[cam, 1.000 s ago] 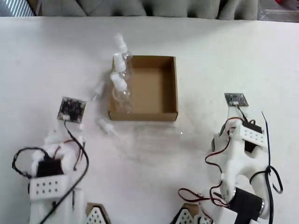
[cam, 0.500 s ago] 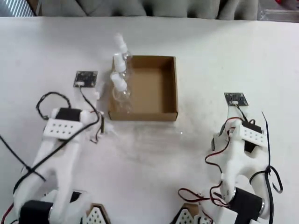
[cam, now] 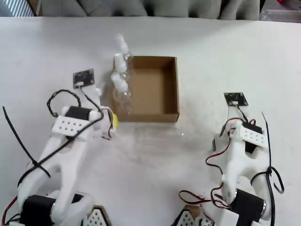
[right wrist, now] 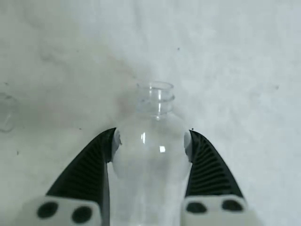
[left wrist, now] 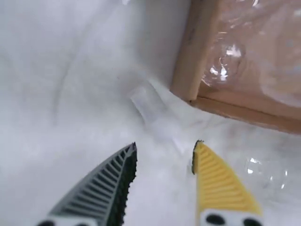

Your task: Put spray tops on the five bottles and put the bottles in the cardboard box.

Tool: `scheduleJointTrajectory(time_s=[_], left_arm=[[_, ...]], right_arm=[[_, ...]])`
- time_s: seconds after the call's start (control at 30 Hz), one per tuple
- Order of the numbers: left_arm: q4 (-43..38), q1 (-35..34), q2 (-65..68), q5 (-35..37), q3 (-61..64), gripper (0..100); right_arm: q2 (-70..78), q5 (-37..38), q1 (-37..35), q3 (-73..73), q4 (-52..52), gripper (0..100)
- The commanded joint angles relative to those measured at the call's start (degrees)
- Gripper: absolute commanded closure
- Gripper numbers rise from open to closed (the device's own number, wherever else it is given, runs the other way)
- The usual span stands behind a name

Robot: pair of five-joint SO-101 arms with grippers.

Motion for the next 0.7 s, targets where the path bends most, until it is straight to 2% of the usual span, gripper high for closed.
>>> scheduleJointTrajectory(time_s=[0.0,0.4,0.67], left_arm=[[-3.6,0.75,0.22,2.73,0.79,80],[-4.4,0.4,20.44,2.64,-8.26,80],[-4.4,0.31,21.93,2.64,-10.64,80]], right_arm=[[-0.13,0.7,-0.92,0.7,-1.1,98.1],[-0.13,0.79,-0.92,0.79,-1.01,98.1],[-0.13,2.29,-1.01,1.23,-1.01,98.1]])
